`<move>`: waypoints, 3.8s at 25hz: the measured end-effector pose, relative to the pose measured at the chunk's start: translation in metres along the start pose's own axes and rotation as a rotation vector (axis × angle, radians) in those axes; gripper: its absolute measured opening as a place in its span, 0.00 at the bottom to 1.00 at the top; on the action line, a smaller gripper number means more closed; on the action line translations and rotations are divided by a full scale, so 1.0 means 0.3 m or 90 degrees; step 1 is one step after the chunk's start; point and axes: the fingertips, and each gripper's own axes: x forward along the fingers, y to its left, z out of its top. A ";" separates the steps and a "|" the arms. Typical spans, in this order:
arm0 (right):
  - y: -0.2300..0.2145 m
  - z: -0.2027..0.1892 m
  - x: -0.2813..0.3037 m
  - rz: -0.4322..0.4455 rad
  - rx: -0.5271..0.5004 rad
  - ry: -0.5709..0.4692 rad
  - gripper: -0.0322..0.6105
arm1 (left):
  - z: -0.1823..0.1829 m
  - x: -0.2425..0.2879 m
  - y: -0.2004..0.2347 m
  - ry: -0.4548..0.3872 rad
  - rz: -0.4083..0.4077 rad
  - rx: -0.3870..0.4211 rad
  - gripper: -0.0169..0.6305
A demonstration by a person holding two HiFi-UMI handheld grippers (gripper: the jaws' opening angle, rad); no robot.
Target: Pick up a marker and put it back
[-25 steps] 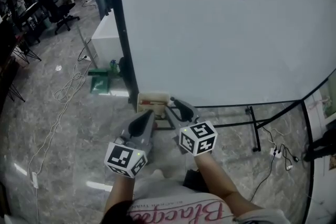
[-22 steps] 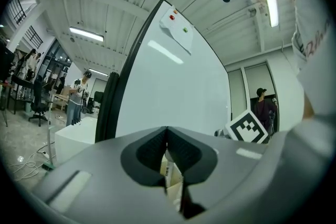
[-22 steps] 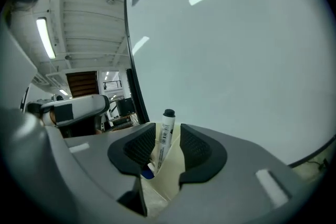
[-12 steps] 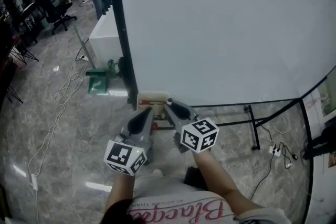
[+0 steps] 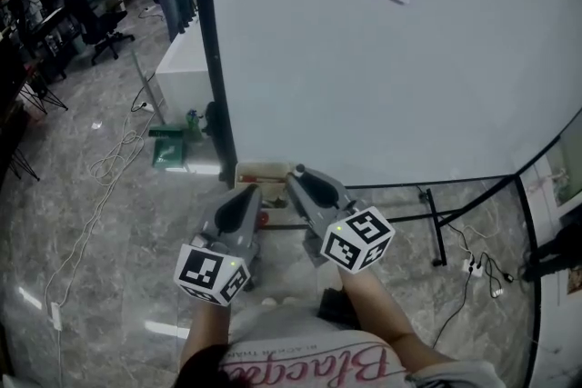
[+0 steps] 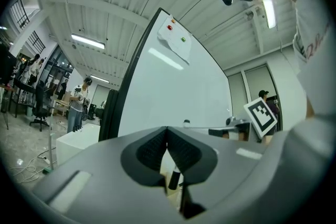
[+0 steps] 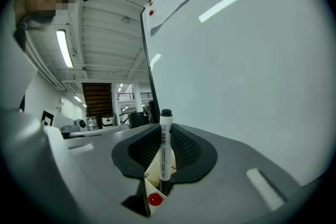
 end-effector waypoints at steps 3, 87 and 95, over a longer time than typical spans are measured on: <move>0.046 0.101 -0.028 0.025 -0.011 -0.035 0.15 | 0.037 0.014 -0.004 -0.012 0.004 0.007 0.03; -0.007 0.066 -0.116 -0.048 -0.140 0.029 0.05 | 0.070 0.048 -0.006 -0.021 -0.022 0.014 0.03; -0.001 0.073 -0.128 -0.050 -0.155 0.029 0.05 | 0.074 0.036 -0.021 -0.019 -0.027 0.019 0.03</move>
